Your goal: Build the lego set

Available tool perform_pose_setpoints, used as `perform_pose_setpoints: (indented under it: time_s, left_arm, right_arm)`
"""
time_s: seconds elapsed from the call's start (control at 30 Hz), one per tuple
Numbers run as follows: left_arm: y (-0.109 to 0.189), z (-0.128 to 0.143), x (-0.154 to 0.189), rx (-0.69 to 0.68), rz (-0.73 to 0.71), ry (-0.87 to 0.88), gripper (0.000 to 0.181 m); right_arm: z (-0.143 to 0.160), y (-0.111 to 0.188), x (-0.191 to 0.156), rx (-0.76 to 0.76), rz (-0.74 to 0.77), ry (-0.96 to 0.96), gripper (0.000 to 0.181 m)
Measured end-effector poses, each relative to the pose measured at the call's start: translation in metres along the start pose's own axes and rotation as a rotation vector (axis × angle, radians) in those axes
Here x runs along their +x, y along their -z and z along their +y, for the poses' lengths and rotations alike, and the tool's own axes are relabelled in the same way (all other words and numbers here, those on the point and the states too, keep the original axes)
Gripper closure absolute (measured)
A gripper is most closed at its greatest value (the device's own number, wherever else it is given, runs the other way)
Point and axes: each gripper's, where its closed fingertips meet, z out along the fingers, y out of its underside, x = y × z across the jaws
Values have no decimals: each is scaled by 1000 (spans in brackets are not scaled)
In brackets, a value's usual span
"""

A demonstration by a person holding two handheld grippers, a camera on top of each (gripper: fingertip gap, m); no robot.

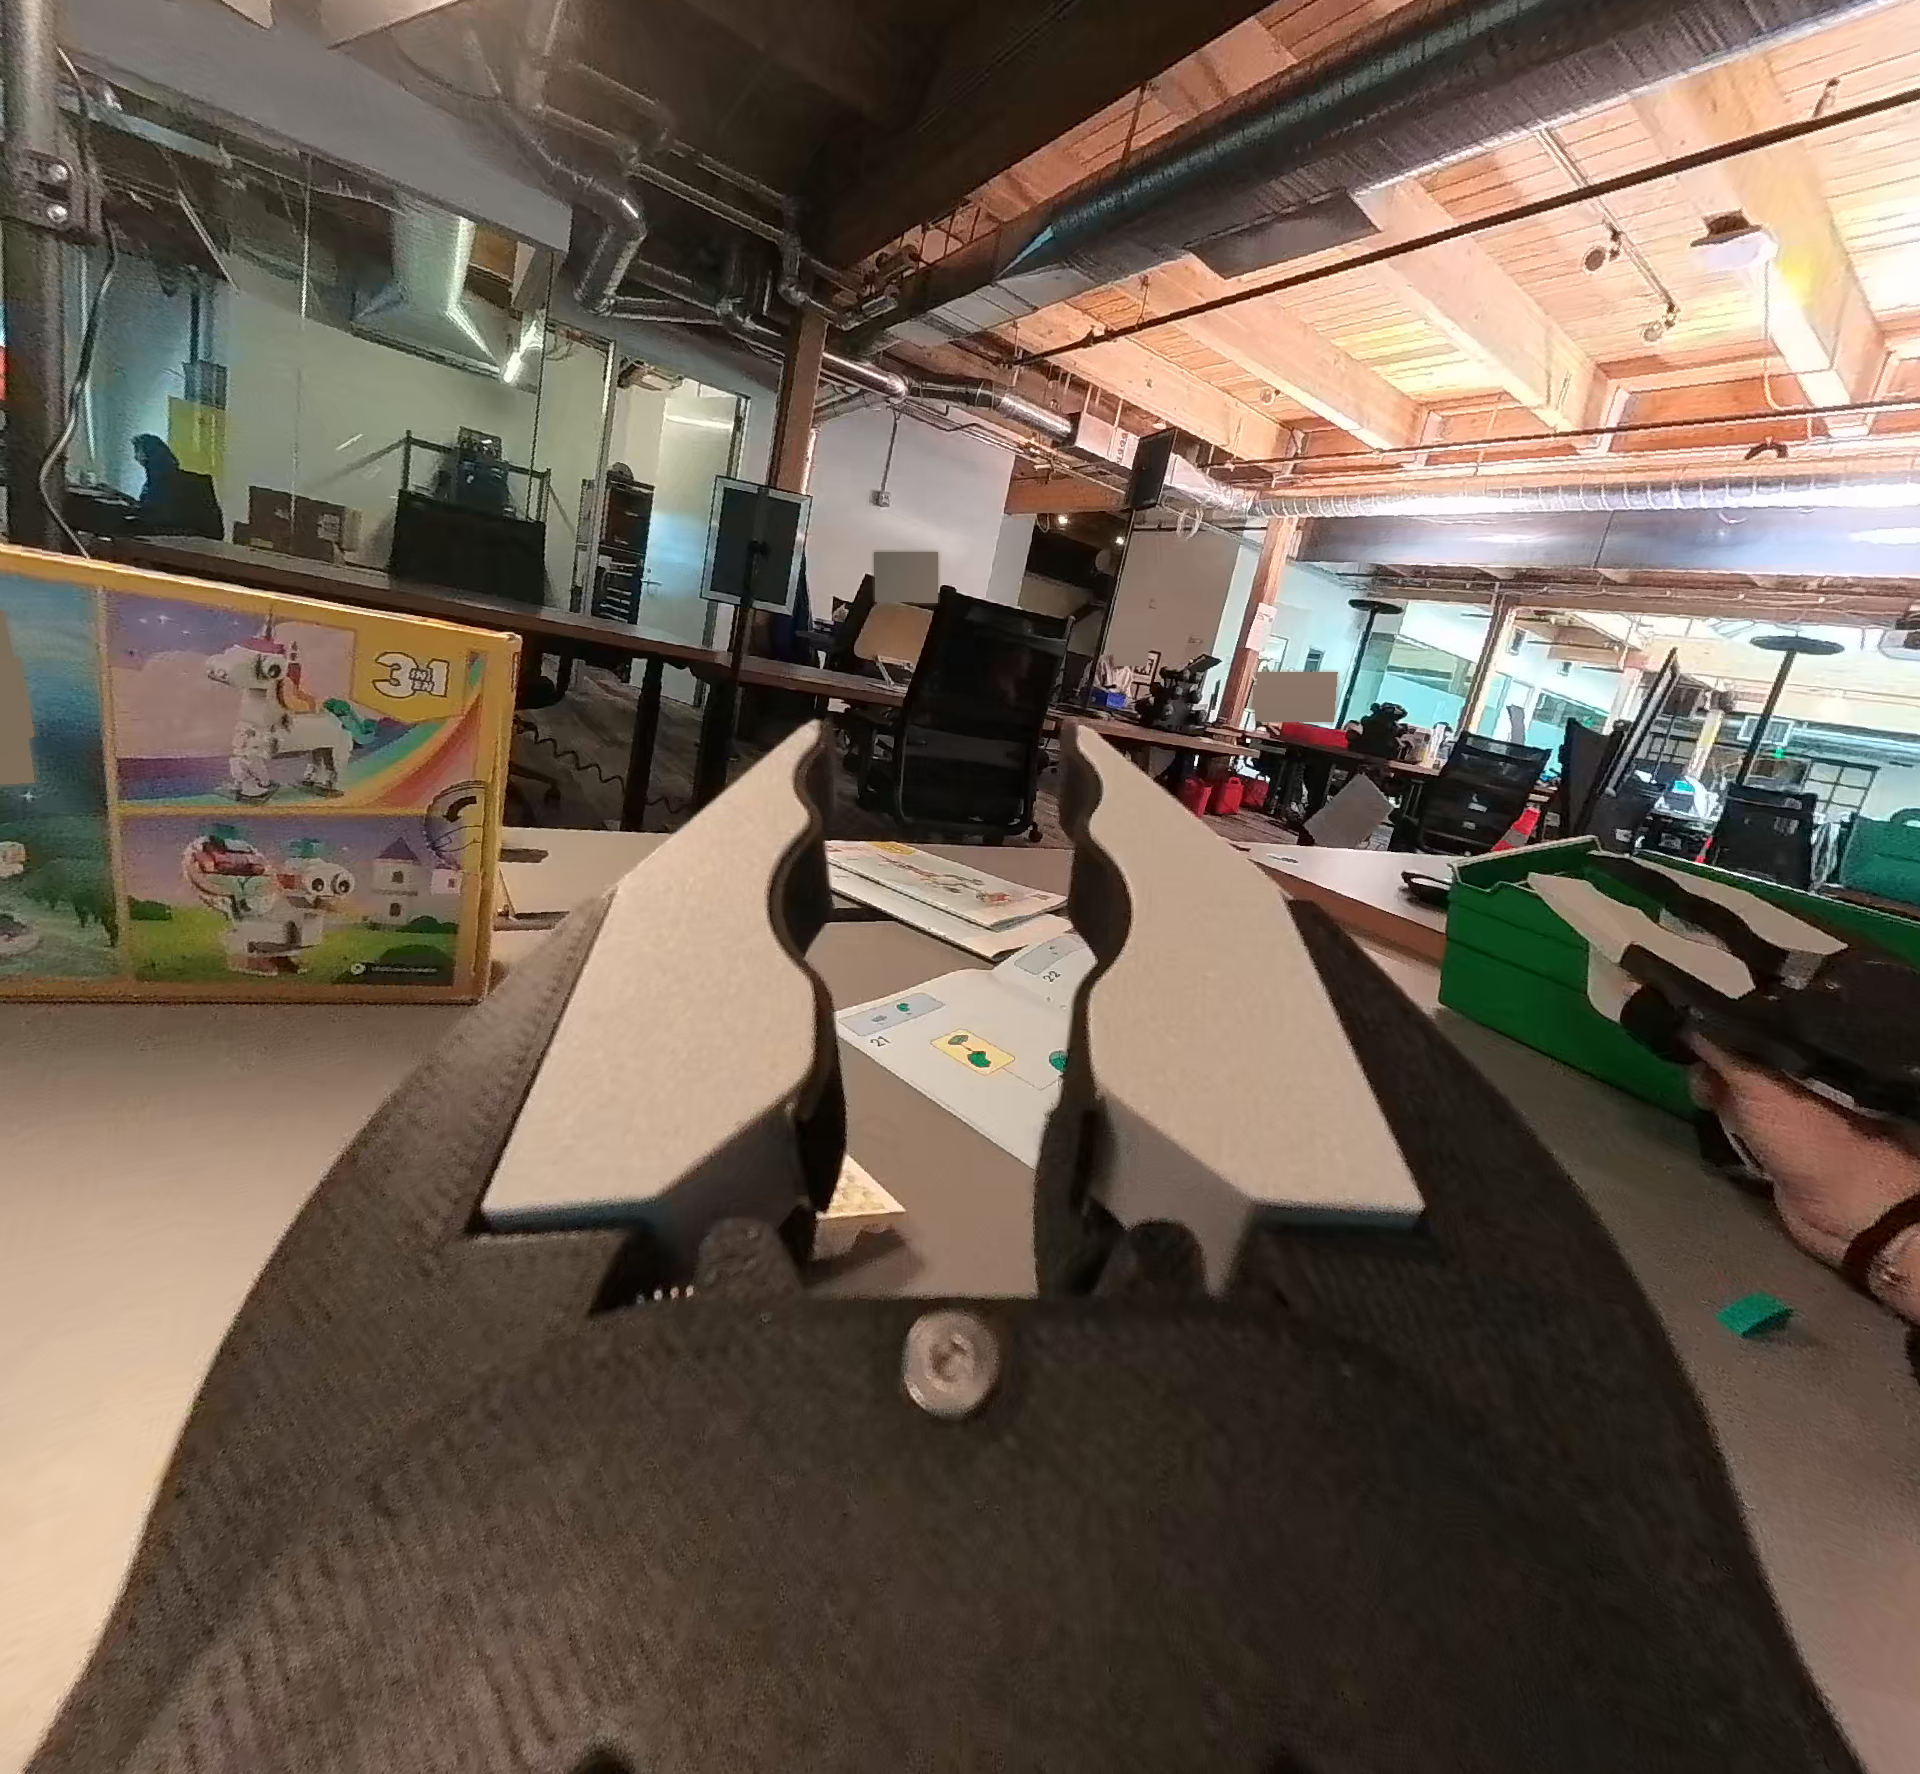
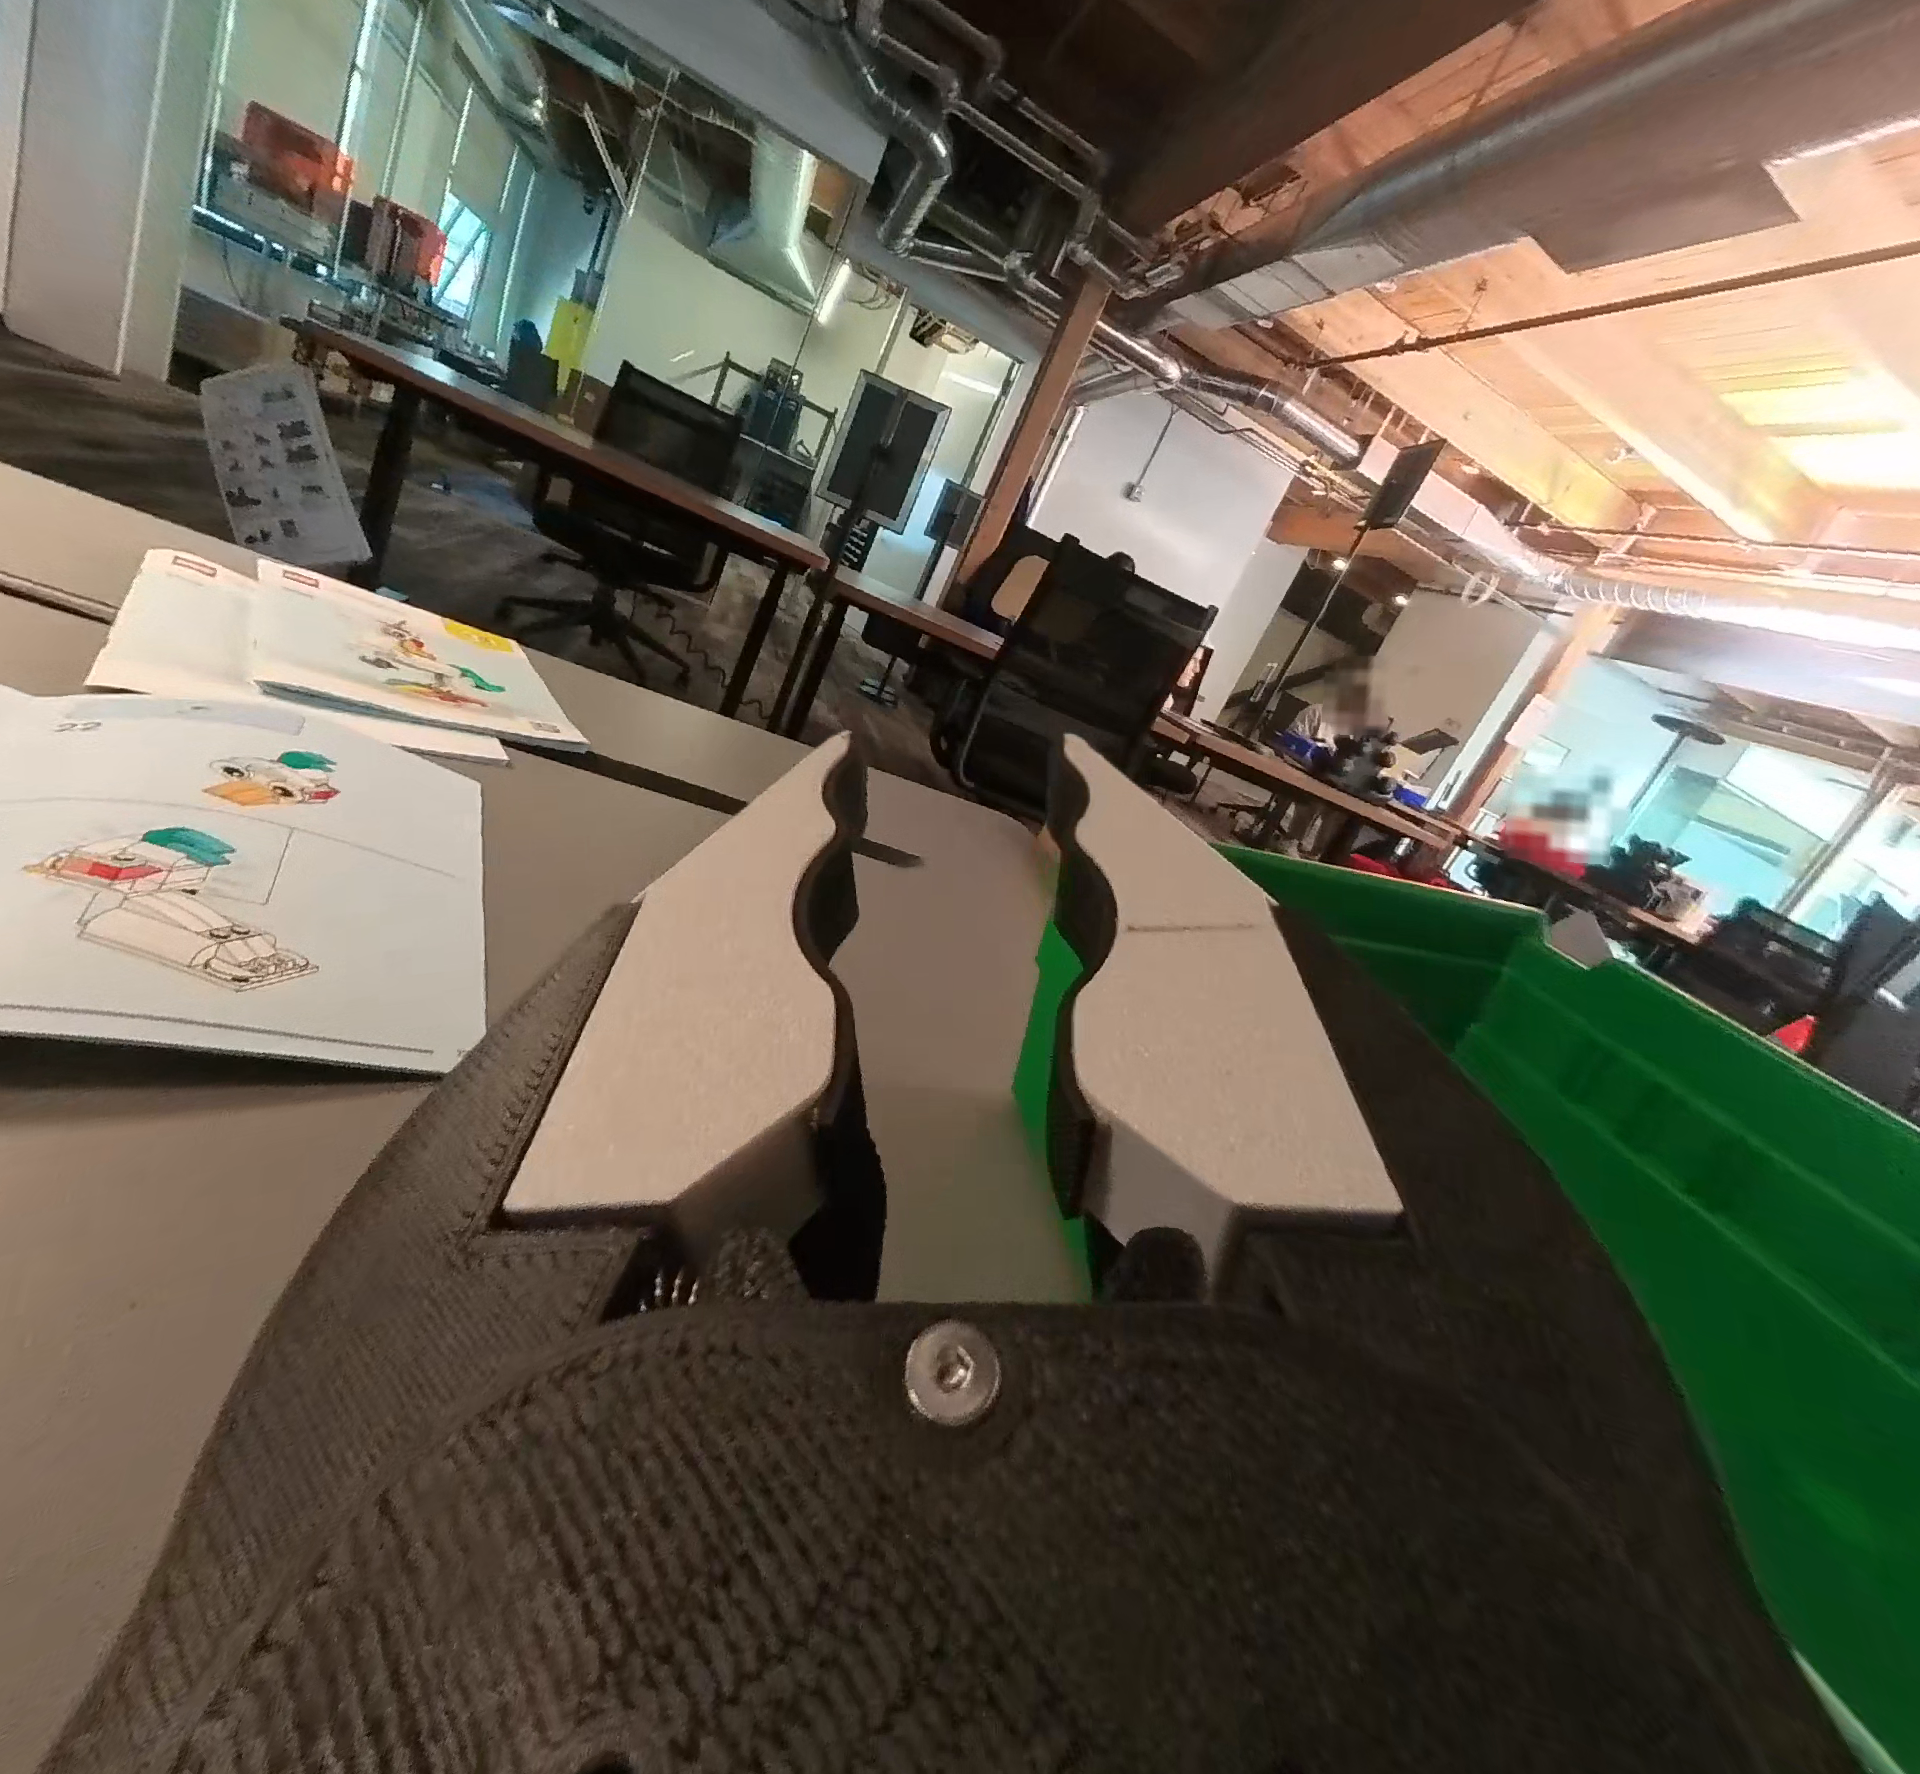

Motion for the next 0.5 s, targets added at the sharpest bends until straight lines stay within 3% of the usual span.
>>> perform_pose_setpoints:
  time_s: [0.5]
  left_arm:
    - [-4,9,4,-40,22,31,139]
  right_arm:
    - [-4,3,-4,12,-9,22,160]
